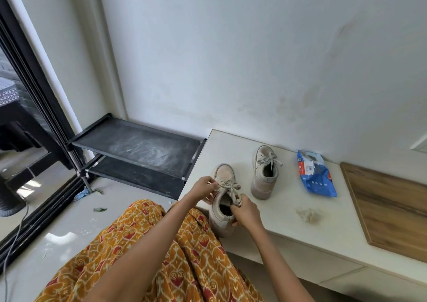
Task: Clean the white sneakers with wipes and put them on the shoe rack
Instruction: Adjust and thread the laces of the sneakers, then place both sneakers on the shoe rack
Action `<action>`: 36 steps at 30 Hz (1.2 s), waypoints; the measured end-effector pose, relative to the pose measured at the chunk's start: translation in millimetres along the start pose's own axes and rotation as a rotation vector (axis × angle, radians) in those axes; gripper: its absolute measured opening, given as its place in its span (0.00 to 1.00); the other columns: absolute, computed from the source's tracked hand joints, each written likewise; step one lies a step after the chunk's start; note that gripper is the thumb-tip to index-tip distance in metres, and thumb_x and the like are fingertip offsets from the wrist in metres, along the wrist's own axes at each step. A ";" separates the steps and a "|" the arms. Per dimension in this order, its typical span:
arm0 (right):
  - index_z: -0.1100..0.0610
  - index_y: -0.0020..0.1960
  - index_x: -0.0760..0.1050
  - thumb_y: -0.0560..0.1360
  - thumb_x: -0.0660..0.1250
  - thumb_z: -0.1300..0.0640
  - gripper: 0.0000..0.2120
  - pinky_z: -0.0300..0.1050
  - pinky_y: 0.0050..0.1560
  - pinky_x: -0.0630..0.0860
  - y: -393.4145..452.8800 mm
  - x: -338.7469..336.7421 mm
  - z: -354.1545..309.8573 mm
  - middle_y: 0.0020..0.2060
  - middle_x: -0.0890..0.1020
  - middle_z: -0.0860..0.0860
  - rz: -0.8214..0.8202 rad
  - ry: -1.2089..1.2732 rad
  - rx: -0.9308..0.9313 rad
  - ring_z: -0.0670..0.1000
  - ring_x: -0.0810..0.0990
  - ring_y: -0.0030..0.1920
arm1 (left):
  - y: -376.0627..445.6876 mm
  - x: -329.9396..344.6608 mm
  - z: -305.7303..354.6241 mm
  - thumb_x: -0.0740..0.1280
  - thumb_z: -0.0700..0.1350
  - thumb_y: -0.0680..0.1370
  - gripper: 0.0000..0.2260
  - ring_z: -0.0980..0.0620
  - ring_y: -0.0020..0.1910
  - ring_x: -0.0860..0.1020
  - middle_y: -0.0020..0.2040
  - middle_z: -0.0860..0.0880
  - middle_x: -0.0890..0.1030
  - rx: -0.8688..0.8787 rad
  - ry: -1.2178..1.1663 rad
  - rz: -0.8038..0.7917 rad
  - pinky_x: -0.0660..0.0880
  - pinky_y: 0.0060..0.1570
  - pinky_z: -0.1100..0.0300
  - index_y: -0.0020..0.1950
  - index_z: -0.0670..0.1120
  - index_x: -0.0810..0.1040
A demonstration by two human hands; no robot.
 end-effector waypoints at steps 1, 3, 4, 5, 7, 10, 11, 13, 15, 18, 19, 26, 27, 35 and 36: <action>0.54 0.55 0.70 0.76 0.60 0.56 0.08 0.42 0.32 0.78 5.6 -1.5 -1.8 0.46 0.82 0.54 0.058 -0.006 -0.009 0.53 0.82 0.29 | 2.0 0.9 2.8 0.58 0.43 0.81 0.08 0.50 0.29 0.76 0.38 0.45 0.77 -0.004 -0.071 0.022 0.77 0.28 0.59 0.54 0.41 0.72; 0.54 0.53 0.70 0.75 0.59 0.57 0.07 0.48 0.38 0.80 19.2 -3.2 -3.6 0.44 0.83 0.55 0.149 0.011 -0.013 0.56 0.82 0.33 | 5.2 2.3 7.8 0.55 0.42 0.82 0.08 0.49 0.32 0.76 0.40 0.44 0.79 0.000 -0.231 0.084 0.76 0.32 0.58 0.57 0.41 0.70; 0.54 0.52 0.70 0.75 0.59 0.57 0.06 0.52 0.41 0.80 29.0 -4.1 -5.1 0.43 0.83 0.56 0.183 0.041 -0.006 0.58 0.82 0.34 | 8.7 2.3 9.3 0.55 0.42 0.82 0.08 0.48 0.35 0.77 0.42 0.43 0.79 0.015 -0.291 0.114 0.76 0.35 0.58 0.58 0.42 0.69; 0.54 0.52 0.70 0.75 0.59 0.57 0.06 0.55 0.42 0.80 39.0 -4.5 -6.3 0.43 0.83 0.56 0.208 0.070 0.001 0.59 0.83 0.35 | 11.0 3.4 9.9 0.56 0.43 0.82 0.08 0.48 0.39 0.78 0.45 0.44 0.80 0.038 -0.306 0.136 0.76 0.38 0.58 0.60 0.44 0.68; 0.56 0.54 0.70 0.76 0.59 0.58 0.08 0.55 0.43 0.80 54.6 -10.4 -16.4 0.46 0.82 0.57 0.252 0.089 0.010 0.60 0.82 0.40 | 16.5 9.4 13.3 0.59 0.44 0.80 0.10 0.49 0.48 0.78 0.51 0.45 0.78 0.116 -0.235 0.125 0.76 0.45 0.58 0.62 0.45 0.67; 0.58 0.61 0.69 0.78 0.57 0.58 0.13 0.46 0.47 0.75 73.5 -17.4 -29.3 0.53 0.81 0.57 0.272 0.022 0.042 0.59 0.80 0.52 | 25.3 23.6 18.3 0.63 0.42 0.77 0.13 0.51 0.57 0.74 0.58 0.47 0.73 0.239 -0.027 0.079 0.73 0.56 0.59 0.61 0.46 0.70; 0.58 0.62 0.69 0.78 0.57 0.58 0.13 0.46 0.47 0.73 80.7 -18.9 -31.2 0.54 0.81 0.57 0.280 0.002 0.050 0.59 0.79 0.53 | 28.6 26.9 21.5 0.64 0.41 0.76 0.13 0.53 0.58 0.72 0.58 0.47 0.71 0.261 0.013 0.071 0.70 0.58 0.62 0.60 0.46 0.71; 0.57 0.62 0.69 0.78 0.56 0.58 0.13 0.48 0.49 0.74 92.3 -18.1 -32.6 0.53 0.81 0.57 0.290 0.019 0.053 0.58 0.79 0.53 | 34.7 30.8 25.2 0.66 0.38 0.73 0.14 0.55 0.58 0.69 0.58 0.48 0.69 0.273 0.046 0.064 0.66 0.54 0.72 0.59 0.46 0.73; 0.57 0.59 0.71 0.79 0.56 0.57 0.11 0.48 0.48 0.74 102.9 -16.0 -31.5 0.50 0.82 0.57 0.299 0.091 0.026 0.58 0.80 0.51 | 43.7 33.1 25.1 0.68 0.36 0.71 0.17 0.55 0.59 0.69 0.59 0.49 0.67 0.303 0.067 0.073 0.65 0.51 0.78 0.57 0.49 0.73; 0.57 0.48 0.74 0.80 0.56 0.56 0.09 0.48 0.43 0.73 105.4 -15.0 -25.7 0.42 0.80 0.56 0.380 0.241 -0.071 0.58 0.79 0.45 | 53.8 37.9 18.9 0.70 0.39 0.71 0.19 0.55 0.62 0.69 0.62 0.50 0.65 0.338 0.173 0.107 0.66 0.57 0.75 0.60 0.49 0.72; 0.57 0.44 0.74 0.79 0.58 0.56 0.09 0.48 0.41 0.72 100.9 -17.7 -23.1 0.39 0.79 0.55 0.434 0.270 -0.122 0.57 0.78 0.42 | 55.8 40.1 17.0 0.70 0.41 0.71 0.19 0.54 0.61 0.70 0.62 0.51 0.65 0.328 0.206 0.140 0.67 0.56 0.72 0.60 0.48 0.71; 0.56 0.46 0.77 0.65 0.77 0.52 0.15 0.53 0.47 0.73 72.8 -46.3 23.4 0.50 0.76 0.56 0.912 0.030 -0.224 0.59 0.74 0.51 | 47.0 58.2 18.8 0.70 0.49 0.73 0.12 0.47 0.50 0.76 0.61 0.49 0.71 0.254 0.367 0.461 0.76 0.39 0.54 0.51 0.46 0.72; 0.56 0.53 0.77 0.65 0.77 0.50 0.20 0.55 0.51 0.74 73.7 -43.2 32.4 0.57 0.74 0.59 0.860 0.048 -0.181 0.61 0.72 0.56 | 45.9 59.7 17.9 0.70 0.50 0.73 0.12 0.47 0.49 0.76 0.61 0.48 0.72 0.260 0.373 0.475 0.76 0.38 0.53 0.50 0.46 0.71; 0.61 0.54 0.73 0.72 0.71 0.59 0.13 0.46 0.45 0.69 83.7 -43.1 37.2 0.53 0.75 0.59 0.595 0.093 -0.036 0.61 0.76 0.52 | 41.0 59.0 17.4 0.66 0.40 0.73 0.07 0.43 0.42 0.77 0.62 0.45 0.72 0.280 0.364 0.454 0.75 0.37 0.53 0.49 0.43 0.70; 0.60 0.52 0.73 0.72 0.71 0.58 0.12 0.44 0.44 0.68 83.4 -44.1 32.7 0.51 0.76 0.58 0.594 0.101 -0.029 0.60 0.77 0.51 | 40.3 59.0 19.7 0.65 0.39 0.72 0.07 0.43 0.41 0.76 0.60 0.46 0.72 0.275 0.340 0.459 0.74 0.36 0.54 0.47 0.43 0.70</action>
Point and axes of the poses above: each hand's wrist, its own y-axis towards the middle knuckle, its own x-axis out of the palm, z = x × y, the point moved 2 cm from there along y, towards the middle knuckle
